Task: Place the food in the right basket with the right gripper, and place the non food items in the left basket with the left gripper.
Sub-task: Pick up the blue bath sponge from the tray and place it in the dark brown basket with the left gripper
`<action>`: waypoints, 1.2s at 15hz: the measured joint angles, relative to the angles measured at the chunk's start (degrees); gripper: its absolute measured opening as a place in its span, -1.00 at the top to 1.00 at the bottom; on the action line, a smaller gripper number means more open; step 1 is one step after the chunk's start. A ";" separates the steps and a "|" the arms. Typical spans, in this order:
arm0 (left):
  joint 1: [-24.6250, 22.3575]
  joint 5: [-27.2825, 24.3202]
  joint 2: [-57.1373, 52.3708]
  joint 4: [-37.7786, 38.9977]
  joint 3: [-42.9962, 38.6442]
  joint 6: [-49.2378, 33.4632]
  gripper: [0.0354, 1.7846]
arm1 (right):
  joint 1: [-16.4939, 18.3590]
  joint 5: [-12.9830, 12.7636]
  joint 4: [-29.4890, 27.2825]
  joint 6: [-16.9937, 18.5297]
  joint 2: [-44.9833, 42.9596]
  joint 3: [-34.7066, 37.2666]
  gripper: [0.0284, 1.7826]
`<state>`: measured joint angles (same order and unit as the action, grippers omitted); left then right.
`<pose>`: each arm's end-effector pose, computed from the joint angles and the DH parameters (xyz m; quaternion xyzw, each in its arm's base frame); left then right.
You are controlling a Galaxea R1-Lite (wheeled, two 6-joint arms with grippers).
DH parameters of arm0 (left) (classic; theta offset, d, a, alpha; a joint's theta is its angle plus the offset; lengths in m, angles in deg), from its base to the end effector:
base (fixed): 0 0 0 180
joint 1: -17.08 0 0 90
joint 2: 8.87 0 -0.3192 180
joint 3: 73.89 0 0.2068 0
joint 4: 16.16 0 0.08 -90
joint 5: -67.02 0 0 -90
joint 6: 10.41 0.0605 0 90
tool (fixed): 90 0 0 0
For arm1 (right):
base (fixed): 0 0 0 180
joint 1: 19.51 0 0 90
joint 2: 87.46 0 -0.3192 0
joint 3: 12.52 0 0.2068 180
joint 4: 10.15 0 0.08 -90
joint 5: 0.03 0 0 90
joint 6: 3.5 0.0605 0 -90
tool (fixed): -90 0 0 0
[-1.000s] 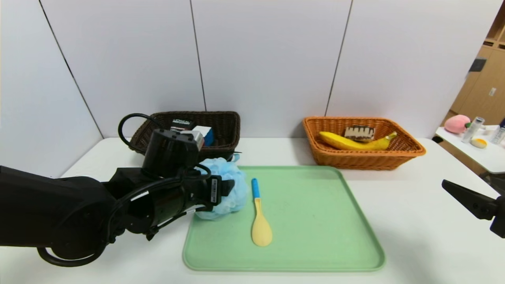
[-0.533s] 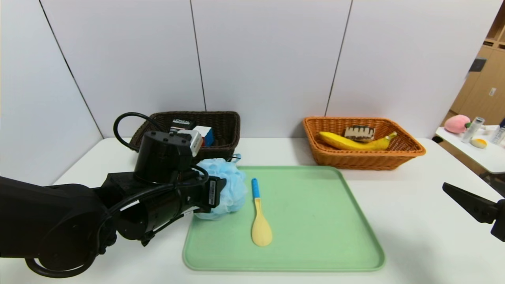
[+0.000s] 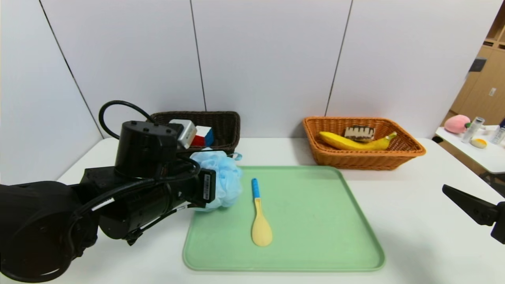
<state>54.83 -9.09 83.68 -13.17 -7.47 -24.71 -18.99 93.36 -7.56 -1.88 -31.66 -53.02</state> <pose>0.2678 -0.1890 0.1733 -0.0326 0.2043 -0.1785 0.9619 0.1570 0.0022 0.1785 0.0178 0.1110 0.0233 0.9934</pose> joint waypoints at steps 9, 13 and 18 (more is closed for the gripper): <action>-0.29 -1.54 -6.95 -3.04 11.17 2.73 0.95 | 0.00 -0.01 0.02 0.06 0.02 0.46 -0.90; -6.51 -1.60 -1.54 -2.84 18.19 6.84 0.95 | 0.00 0.00 0.02 0.46 -0.46 0.49 -0.90; -11.58 -1.54 8.52 -2.76 26.51 8.63 0.95 | 0.00 -0.11 0.00 1.27 -0.96 0.62 -0.90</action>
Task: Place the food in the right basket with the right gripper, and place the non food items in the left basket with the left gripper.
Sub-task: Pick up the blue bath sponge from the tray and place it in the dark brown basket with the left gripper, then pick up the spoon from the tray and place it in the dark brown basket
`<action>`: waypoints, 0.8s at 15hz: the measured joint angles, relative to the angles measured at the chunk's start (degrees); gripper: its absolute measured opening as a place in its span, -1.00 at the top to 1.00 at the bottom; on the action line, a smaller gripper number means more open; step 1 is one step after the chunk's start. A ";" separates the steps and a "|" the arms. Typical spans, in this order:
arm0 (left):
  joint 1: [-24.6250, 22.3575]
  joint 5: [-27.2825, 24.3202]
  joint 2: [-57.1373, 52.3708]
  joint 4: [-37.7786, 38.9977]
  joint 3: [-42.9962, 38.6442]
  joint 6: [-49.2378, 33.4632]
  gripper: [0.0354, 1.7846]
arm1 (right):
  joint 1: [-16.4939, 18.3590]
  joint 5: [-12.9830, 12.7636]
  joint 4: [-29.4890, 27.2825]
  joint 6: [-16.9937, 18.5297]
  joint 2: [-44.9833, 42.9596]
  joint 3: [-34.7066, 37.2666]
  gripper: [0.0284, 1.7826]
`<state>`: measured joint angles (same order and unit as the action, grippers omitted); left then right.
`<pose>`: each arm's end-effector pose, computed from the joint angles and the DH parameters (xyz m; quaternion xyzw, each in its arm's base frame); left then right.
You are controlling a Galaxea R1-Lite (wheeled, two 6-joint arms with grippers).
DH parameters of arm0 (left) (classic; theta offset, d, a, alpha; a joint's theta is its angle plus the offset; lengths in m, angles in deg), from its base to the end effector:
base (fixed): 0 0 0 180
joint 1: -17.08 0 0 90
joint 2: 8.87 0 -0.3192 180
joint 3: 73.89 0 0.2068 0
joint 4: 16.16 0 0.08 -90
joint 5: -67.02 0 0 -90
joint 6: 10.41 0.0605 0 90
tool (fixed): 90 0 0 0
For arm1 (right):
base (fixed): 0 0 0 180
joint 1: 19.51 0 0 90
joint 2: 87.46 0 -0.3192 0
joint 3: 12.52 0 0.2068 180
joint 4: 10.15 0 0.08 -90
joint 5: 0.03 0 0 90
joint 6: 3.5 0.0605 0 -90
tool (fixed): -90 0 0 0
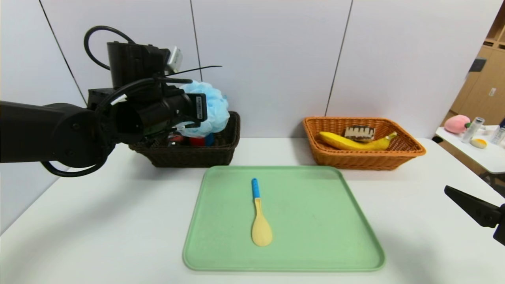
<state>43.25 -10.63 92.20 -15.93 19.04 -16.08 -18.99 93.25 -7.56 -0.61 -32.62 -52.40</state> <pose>0.3681 -0.1665 0.2648 -0.0263 0.0710 -0.1167 0.9903 0.1531 0.0021 0.1775 0.0286 0.1082 0.0212 0.9935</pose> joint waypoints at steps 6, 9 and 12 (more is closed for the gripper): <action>-0.63 0.02 5.27 0.05 1.49 1.35 0.53 | 0.00 -0.06 0.00 0.88 -0.11 0.26 -0.90; -0.74 0.22 6.58 2.61 1.71 1.56 0.07 | 0.00 -0.06 0.00 0.90 -0.11 0.28 -0.90; -0.77 0.22 7.11 6.36 1.63 2.97 -0.24 | 0.00 -0.01 0.00 0.90 -0.11 0.28 -0.90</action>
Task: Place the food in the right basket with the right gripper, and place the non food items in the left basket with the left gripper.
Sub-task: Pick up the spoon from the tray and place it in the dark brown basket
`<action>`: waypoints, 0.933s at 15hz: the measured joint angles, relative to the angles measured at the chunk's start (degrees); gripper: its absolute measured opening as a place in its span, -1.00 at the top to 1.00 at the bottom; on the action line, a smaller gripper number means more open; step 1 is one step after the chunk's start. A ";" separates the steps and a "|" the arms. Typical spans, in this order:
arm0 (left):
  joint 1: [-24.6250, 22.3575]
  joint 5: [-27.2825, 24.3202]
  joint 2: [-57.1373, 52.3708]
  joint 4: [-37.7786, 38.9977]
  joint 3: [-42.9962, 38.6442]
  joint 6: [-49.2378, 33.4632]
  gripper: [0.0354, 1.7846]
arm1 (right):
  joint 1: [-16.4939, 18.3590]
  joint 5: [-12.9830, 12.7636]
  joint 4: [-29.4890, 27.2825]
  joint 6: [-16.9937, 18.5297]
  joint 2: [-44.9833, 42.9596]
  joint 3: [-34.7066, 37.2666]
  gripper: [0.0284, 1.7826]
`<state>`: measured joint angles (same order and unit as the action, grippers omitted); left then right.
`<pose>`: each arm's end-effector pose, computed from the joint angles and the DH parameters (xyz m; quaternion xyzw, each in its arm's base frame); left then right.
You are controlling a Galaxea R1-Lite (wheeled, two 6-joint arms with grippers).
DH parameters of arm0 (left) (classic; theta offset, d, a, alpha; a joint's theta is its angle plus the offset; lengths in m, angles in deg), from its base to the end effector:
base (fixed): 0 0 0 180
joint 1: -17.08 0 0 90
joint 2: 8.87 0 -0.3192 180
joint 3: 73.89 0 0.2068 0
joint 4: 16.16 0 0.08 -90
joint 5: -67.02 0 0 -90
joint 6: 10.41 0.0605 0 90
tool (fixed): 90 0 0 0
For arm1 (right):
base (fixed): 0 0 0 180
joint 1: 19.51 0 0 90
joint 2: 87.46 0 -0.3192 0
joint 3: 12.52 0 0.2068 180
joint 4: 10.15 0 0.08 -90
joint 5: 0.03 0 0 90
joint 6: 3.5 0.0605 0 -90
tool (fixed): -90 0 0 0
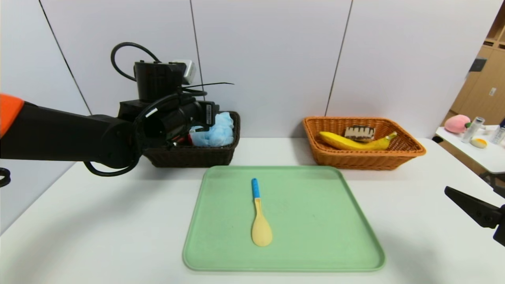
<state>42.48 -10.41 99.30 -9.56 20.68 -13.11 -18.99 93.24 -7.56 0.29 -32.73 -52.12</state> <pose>0.4018 -0.1762 0.2377 -0.0035 0.0603 -0.1101 0.9921 0.1524 0.0021 0.1761 0.0365 0.1099 0.0202 0.9931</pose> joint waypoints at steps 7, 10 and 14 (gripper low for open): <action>6.75 3.06 -10.30 2.36 -12.61 -0.46 -0.64 | 0.00 0.09 -0.52 -0.29 -0.91 0.88 -0.90; 12.13 12.65 -15.29 3.69 -21.37 -1.33 -0.72 | 0.00 0.15 -0.46 -0.49 -1.65 1.29 -0.90; 17.65 16.90 -17.30 3.52 -28.32 -3.11 -0.80 | 0.00 0.15 -0.66 -0.66 -2.54 2.07 -0.90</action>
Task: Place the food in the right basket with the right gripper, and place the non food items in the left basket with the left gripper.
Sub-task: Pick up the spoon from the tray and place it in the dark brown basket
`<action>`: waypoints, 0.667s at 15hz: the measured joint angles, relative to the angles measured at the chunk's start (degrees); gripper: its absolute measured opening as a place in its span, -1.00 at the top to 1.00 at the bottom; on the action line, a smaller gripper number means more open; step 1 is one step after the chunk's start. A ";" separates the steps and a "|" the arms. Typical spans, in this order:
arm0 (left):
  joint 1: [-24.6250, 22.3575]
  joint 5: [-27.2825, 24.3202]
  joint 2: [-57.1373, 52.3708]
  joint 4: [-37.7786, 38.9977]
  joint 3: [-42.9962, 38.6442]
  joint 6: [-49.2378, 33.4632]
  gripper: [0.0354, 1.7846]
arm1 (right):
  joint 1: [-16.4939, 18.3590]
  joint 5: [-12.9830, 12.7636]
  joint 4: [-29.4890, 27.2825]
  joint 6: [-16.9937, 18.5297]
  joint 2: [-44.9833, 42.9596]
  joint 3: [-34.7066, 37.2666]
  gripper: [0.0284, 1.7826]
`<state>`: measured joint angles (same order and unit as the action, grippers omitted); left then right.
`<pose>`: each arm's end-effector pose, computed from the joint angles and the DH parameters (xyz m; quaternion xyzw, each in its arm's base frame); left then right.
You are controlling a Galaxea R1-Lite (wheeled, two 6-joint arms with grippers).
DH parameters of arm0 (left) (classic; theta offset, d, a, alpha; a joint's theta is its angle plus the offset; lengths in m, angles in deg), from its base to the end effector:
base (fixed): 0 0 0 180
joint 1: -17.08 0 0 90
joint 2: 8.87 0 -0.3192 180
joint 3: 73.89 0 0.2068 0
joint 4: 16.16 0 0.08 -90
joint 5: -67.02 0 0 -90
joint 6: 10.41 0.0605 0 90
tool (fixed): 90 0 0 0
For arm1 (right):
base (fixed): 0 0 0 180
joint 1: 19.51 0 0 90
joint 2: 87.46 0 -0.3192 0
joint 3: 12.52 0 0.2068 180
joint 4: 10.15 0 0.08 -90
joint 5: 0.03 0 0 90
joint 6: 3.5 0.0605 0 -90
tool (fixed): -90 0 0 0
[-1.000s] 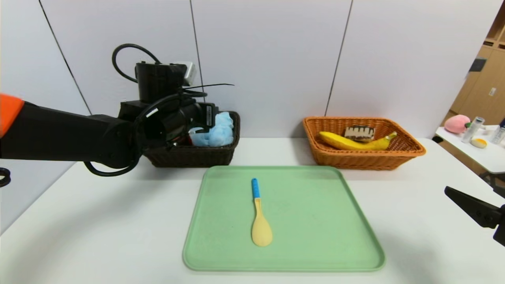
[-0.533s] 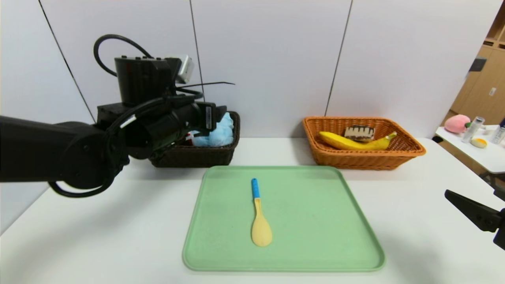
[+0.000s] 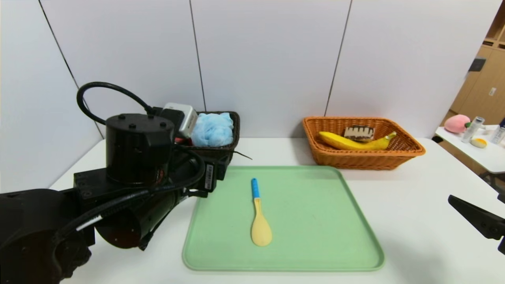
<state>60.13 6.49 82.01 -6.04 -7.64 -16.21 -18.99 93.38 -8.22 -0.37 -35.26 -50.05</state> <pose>0.2551 -0.1976 0.1997 0.0248 0.1076 -0.1120 0.9876 0.1414 0.0023 0.1689 0.0309 0.1115 0.0220 0.9930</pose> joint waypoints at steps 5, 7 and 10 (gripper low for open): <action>4.71 0.46 3.38 -0.83 -1.82 -5.35 -0.85 | 0.00 -0.15 0.00 -0.07 -0.66 0.29 -0.90; 5.73 0.55 6.08 -1.71 -0.40 -7.25 -0.86 | 0.00 -0.13 0.00 -0.13 -0.69 0.29 -0.91; 7.22 0.85 9.34 -2.28 2.32 -7.62 -0.87 | 0.00 -0.13 -0.11 -0.18 -0.69 0.41 -0.91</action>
<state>67.35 7.34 91.34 -8.32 -5.33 -23.83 -18.99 93.25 -8.33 -0.55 -35.96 -49.63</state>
